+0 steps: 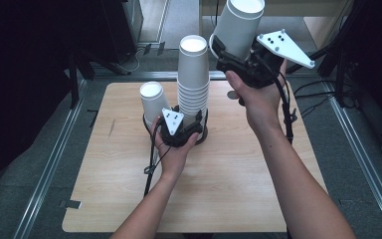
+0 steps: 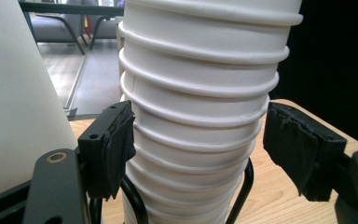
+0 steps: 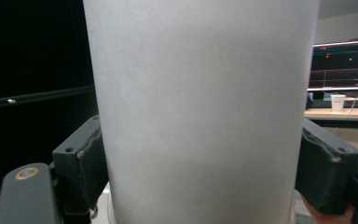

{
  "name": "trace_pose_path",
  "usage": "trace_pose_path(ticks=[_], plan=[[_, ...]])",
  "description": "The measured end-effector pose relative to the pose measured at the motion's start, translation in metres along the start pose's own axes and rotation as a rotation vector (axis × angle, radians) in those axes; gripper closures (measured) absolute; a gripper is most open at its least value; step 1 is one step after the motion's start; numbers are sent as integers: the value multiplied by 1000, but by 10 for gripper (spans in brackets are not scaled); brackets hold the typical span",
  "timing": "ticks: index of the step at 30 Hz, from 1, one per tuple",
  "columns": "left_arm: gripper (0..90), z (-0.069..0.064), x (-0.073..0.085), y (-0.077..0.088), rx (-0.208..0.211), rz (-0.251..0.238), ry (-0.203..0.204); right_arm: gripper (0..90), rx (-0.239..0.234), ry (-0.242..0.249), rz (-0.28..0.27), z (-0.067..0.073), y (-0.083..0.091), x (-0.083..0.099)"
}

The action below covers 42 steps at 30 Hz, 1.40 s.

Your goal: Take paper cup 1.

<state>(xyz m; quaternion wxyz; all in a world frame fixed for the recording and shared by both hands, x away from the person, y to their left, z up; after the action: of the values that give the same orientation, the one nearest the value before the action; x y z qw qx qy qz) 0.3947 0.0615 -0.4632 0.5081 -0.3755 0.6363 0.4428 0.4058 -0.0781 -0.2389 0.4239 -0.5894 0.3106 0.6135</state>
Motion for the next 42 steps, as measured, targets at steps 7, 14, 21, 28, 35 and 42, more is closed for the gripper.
trace_pose_path(ticks=[7, 14, 21, 28, 35, 42], plan=[[188, -2, 0, 5, 21, 10, -2, 160, 20, 16, 16, -10, 7, 12], [115, -7, 6, 19, 81, 37, -16, 160, 39, 23, 31, -20, 21, 32], [92, -3, 12, 28, 97, 53, 2, 158, 42, 28, 55, -26, 30, 54], [79, 5, 17, 40, 98, 57, 18, 157, 48, 54, 80, -29, 41, 74], [26, 6, 20, 53, 125, 60, 14, 156, 56, 85, 115, -33, 57, 105], [17, 2, 29, 65, 169, 85, -11, 155, 69, 143, 155, -35, 72, 133]])
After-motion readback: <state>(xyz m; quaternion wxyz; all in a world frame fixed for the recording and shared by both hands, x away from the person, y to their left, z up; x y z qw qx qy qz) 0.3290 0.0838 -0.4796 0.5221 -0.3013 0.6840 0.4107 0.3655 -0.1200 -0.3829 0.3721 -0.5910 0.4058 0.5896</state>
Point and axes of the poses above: each handheld gripper's, and its own axes: y roughly backward along the jaws, x roughly out of its underside, z roughly to its left, the point moved 7 cm from there along -y, roughly forward along the jaws, and after that the axes turned 3 degrees about x, right-handed, at the moved point
